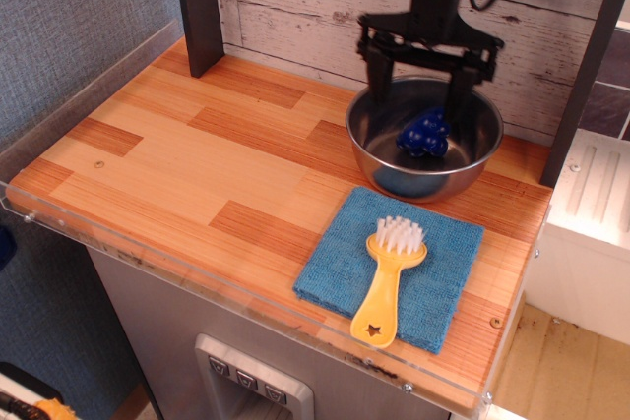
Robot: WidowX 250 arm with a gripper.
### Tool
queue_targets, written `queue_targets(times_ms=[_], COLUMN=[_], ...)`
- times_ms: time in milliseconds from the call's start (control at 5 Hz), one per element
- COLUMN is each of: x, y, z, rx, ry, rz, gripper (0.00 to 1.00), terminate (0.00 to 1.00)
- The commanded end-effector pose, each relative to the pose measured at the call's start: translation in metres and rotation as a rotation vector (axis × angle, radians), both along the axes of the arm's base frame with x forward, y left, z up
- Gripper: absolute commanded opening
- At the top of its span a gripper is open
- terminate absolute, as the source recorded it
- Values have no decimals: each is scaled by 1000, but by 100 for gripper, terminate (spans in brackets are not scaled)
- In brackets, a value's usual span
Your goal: Put the grapes to the left of the bowl.
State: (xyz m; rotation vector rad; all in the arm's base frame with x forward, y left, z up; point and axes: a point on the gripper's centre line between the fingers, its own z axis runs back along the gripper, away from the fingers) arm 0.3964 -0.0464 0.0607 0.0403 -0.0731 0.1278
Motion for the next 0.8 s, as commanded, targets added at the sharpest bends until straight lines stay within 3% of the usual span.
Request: queue_targets(times_ms=[0, 400, 600], x=[10, 10, 9], y=[0, 1, -1], z=[-10, -28, -16], rx=[-37, -28, -60], ry=[-9, 23, -7], rz=[28, 24, 23], gripper=[100, 100, 0], terminate=[0, 0, 0])
